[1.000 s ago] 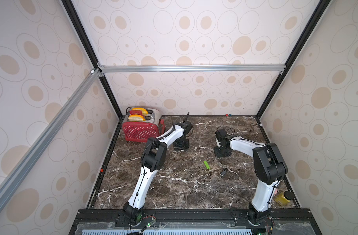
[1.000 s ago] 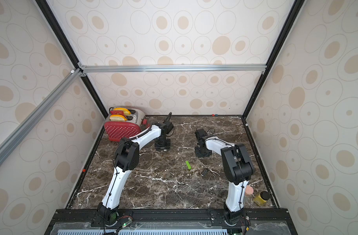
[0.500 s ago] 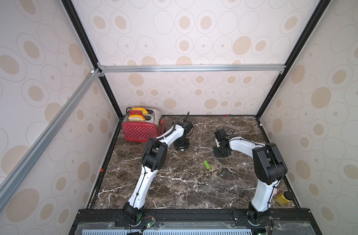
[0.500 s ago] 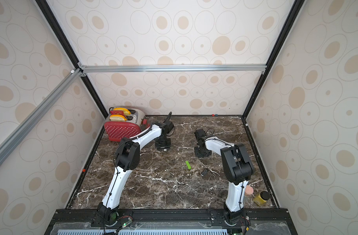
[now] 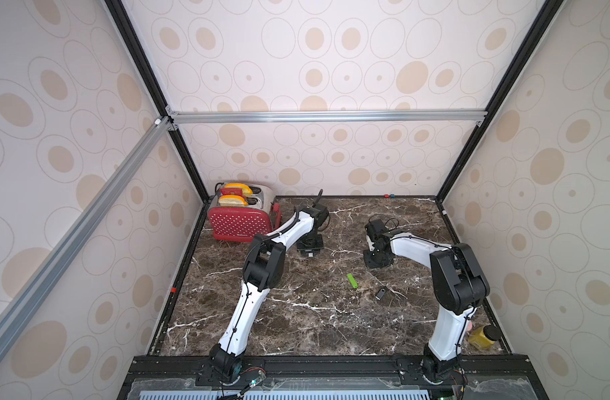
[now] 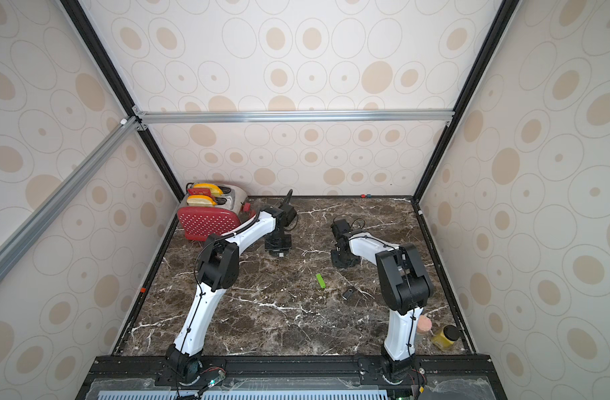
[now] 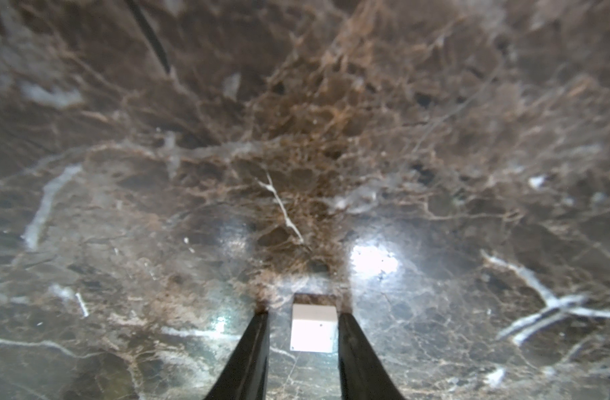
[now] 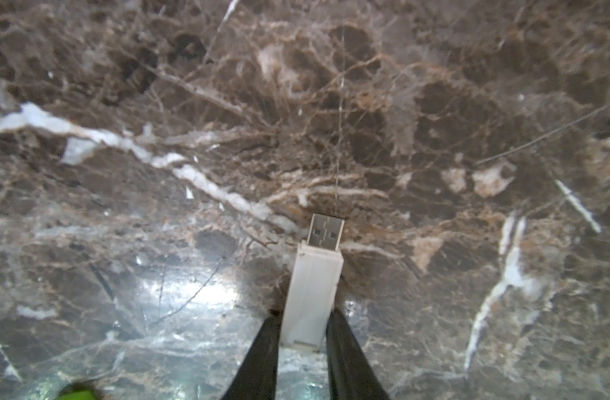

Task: Close the usb drive cover
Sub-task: Pick up the USB drive from the center of the board, then pick up the cover from the center of the board.

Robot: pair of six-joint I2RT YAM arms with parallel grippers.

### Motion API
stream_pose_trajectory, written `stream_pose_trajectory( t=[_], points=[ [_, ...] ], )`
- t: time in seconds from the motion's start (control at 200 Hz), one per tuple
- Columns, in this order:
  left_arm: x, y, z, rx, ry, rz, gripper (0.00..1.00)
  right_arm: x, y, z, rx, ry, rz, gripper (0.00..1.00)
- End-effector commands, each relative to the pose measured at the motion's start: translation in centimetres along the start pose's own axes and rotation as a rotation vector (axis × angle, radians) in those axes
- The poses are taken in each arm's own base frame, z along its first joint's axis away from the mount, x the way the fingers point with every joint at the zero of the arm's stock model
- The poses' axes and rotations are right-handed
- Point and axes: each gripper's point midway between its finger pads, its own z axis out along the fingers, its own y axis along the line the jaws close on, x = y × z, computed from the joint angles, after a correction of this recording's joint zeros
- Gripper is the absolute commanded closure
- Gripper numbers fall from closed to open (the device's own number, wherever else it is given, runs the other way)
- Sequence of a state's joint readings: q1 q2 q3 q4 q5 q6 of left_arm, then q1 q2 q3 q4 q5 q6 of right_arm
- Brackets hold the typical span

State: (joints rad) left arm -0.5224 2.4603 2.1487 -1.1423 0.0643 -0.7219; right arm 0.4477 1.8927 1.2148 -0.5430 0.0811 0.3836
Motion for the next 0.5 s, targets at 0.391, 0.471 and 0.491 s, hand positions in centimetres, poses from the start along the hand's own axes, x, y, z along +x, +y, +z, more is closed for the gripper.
stream_pose_trajectory(
  t=[0.391,0.471,0.491],
  points=[
    [0.3,1.1,5.5,-0.075,0.053,-0.01,0.72,1.4,0.9,1.4,-0.003,0.066,-0.046,0.72],
    [0.4,1.0,5.6,-0.072,0.058,-0.012,0.72,1.4,0.8,1.4,0.001,0.066,-0.046,0.72],
    [0.4,1.0,5.6,-0.072,0.058,-0.011,0.72,1.4,0.8,1.4,0.002,0.065,-0.046,0.72]
  ],
)
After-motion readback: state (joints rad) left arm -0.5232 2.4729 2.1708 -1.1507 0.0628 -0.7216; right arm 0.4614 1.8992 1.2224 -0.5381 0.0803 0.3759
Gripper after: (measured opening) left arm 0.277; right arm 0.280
